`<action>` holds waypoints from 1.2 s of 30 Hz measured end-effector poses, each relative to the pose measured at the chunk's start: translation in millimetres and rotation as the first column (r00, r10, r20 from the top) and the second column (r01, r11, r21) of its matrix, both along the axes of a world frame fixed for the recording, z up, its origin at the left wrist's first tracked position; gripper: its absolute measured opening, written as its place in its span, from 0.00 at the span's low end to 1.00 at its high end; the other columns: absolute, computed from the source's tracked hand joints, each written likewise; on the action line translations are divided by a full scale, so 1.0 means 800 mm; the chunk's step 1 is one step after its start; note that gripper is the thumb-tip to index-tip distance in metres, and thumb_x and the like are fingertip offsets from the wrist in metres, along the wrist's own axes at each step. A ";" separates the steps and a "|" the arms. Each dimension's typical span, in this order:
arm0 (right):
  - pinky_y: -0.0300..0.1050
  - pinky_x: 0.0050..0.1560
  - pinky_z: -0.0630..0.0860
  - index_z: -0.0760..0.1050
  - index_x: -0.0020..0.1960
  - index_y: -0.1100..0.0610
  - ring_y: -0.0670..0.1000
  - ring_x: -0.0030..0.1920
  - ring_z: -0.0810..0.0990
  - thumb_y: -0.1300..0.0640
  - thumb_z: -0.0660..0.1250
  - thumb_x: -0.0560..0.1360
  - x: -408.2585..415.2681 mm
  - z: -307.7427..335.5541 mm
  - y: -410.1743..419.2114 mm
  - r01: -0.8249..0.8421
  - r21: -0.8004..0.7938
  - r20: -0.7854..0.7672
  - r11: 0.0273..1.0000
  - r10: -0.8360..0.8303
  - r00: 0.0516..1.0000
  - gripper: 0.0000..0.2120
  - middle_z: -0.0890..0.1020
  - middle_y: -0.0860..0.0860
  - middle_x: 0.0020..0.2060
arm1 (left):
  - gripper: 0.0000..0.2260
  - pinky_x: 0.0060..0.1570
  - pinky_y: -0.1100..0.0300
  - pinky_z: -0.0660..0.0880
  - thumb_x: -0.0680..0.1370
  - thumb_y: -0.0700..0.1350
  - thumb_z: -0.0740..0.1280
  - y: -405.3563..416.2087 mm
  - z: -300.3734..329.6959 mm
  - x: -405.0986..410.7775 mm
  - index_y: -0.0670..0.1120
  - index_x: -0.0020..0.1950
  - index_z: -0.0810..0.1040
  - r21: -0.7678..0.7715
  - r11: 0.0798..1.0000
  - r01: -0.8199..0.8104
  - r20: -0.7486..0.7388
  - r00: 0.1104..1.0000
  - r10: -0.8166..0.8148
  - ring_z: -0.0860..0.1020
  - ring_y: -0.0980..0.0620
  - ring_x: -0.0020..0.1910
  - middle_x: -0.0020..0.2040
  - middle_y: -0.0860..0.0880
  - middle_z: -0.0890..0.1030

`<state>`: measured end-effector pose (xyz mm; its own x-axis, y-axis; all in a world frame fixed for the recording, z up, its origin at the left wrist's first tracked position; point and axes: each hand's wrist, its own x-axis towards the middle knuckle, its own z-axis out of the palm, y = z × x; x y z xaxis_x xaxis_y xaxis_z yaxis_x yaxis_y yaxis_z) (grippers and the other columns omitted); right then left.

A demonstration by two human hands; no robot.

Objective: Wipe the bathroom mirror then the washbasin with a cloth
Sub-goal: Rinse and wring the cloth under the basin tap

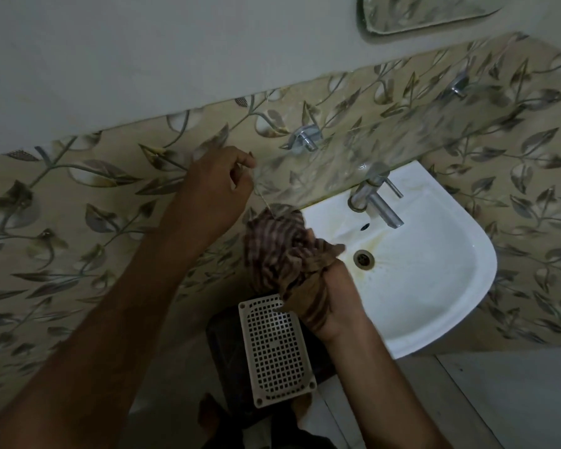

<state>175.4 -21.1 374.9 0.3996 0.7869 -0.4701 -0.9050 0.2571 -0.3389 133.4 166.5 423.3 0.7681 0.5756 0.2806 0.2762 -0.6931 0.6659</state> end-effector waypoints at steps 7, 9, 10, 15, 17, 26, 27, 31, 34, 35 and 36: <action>0.44 0.44 0.84 0.85 0.37 0.57 0.47 0.40 0.87 0.52 0.61 0.72 0.039 0.023 0.001 0.151 -0.023 0.039 0.988 -0.150 0.988 0.16 0.86 0.53 0.38 | 0.05 0.37 0.67 0.70 0.81 0.46 0.64 -0.011 -0.020 -0.002 0.50 0.55 0.77 -0.147 0.986 -0.081 0.025 0.996 0.086 0.76 0.62 0.40 0.43 0.58 0.76; 0.42 0.39 0.83 0.86 0.35 0.58 0.49 0.38 0.87 0.51 0.59 0.78 0.028 0.017 0.003 0.115 -0.033 0.030 0.993 -0.114 0.993 0.22 0.87 0.54 0.38 | 0.02 0.38 0.66 0.72 0.80 0.48 0.64 -0.021 -0.027 -0.003 0.53 0.51 0.75 -0.292 0.946 -0.138 0.069 0.984 0.165 0.75 0.63 0.37 0.42 0.57 0.77; 0.41 0.43 0.83 0.87 0.39 0.58 0.50 0.43 0.87 0.50 0.59 0.80 0.023 0.007 0.000 0.080 -0.037 -0.001 0.996 -0.080 0.997 0.21 0.87 0.55 0.41 | 0.01 0.39 0.61 0.73 0.80 0.49 0.64 -0.026 -0.032 -0.004 0.54 0.49 0.74 -0.386 0.908 -0.160 0.085 0.974 0.208 0.75 0.60 0.36 0.41 0.55 0.77; 0.48 0.58 0.80 0.80 0.63 0.61 0.57 0.62 0.81 0.48 0.73 0.72 0.005 -0.034 -0.030 -0.103 -0.060 -0.085 0.993 0.097 0.992 0.25 0.82 0.60 0.60 | 0.08 0.39 0.54 0.71 0.81 0.47 0.63 -0.057 -0.072 -0.021 0.47 0.43 0.74 -0.632 0.755 -0.175 0.035 0.967 0.253 0.72 0.51 0.31 0.33 0.49 0.76; 0.50 0.55 0.82 0.77 0.67 0.62 0.58 0.62 0.81 0.44 0.66 0.75 0.007 -0.060 -0.045 -0.034 -0.214 -0.036 0.976 0.027 0.999 0.28 0.80 0.61 0.63 | 0.12 0.38 0.55 0.69 0.82 0.49 0.63 -0.067 -0.094 -0.033 0.47 0.40 0.74 -0.639 0.741 -0.207 -0.041 0.971 0.237 0.71 0.52 0.31 0.33 0.48 0.76; 0.54 0.47 0.83 0.82 0.44 0.58 0.56 0.41 0.85 0.46 0.61 0.82 0.068 -0.140 -0.026 0.292 -0.787 0.531 0.543 0.356 0.768 0.19 0.86 0.58 0.40 | 0.09 0.42 0.48 0.76 0.81 0.51 0.64 -0.114 -0.188 -0.028 0.49 0.45 0.79 -0.627 0.761 -0.165 -0.320 0.945 -0.059 0.81 0.47 0.41 0.42 0.46 0.82; 0.53 0.45 0.82 0.81 0.41 0.56 0.54 0.39 0.84 0.46 0.61 0.81 0.078 -0.145 -0.012 0.357 -0.761 0.609 0.542 0.407 0.681 0.18 0.85 0.56 0.38 | 0.09 0.45 0.47 0.77 0.81 0.51 0.64 -0.115 -0.199 -0.023 0.49 0.46 0.79 -0.638 0.748 -0.184 -0.330 0.943 -0.049 0.81 0.47 0.43 0.44 0.46 0.83; 0.40 0.40 0.72 0.74 0.50 0.55 0.43 0.37 0.76 0.51 0.62 0.78 0.106 -0.180 0.044 0.483 -0.603 0.791 0.635 0.555 0.257 0.08 0.80 0.51 0.41 | 0.08 0.46 0.61 0.75 0.83 0.50 0.60 -0.112 -0.225 -0.003 0.55 0.56 0.78 -0.655 0.717 -0.237 -0.315 0.949 0.026 0.80 0.59 0.49 0.55 0.53 0.83; 0.49 0.68 0.68 0.62 0.76 0.57 0.54 0.68 0.70 0.55 0.64 0.79 0.083 -0.222 0.052 0.475 -0.623 0.685 0.621 0.727 -0.053 0.28 0.71 0.56 0.70 | 0.12 0.47 0.67 0.72 0.83 0.47 0.60 -0.108 -0.226 0.015 0.52 0.66 0.73 -0.579 0.774 -0.256 -0.312 0.947 0.080 0.76 0.59 0.51 0.61 0.53 0.77; 0.53 0.76 0.59 0.57 0.79 0.57 0.58 0.76 0.60 0.56 0.63 0.80 0.070 -0.233 0.049 0.476 -0.627 0.648 0.616 0.752 -0.119 0.30 0.63 0.57 0.77 | 0.15 0.53 0.63 0.74 0.83 0.47 0.61 -0.106 -0.226 0.019 0.51 0.69 0.71 -0.555 0.793 -0.252 -0.291 0.952 0.099 0.76 0.56 0.57 0.65 0.51 0.75; 0.55 0.79 0.52 0.55 0.80 0.57 0.59 0.80 0.51 0.57 0.62 0.81 0.062 -0.238 0.044 0.464 -0.628 0.630 0.625 0.758 -0.168 0.30 0.56 0.56 0.80 | 0.17 0.60 0.57 0.75 0.82 0.47 0.61 -0.105 -0.225 0.023 0.50 0.72 0.69 -0.534 0.808 -0.251 -0.282 0.953 0.109 0.75 0.53 0.62 0.69 0.50 0.72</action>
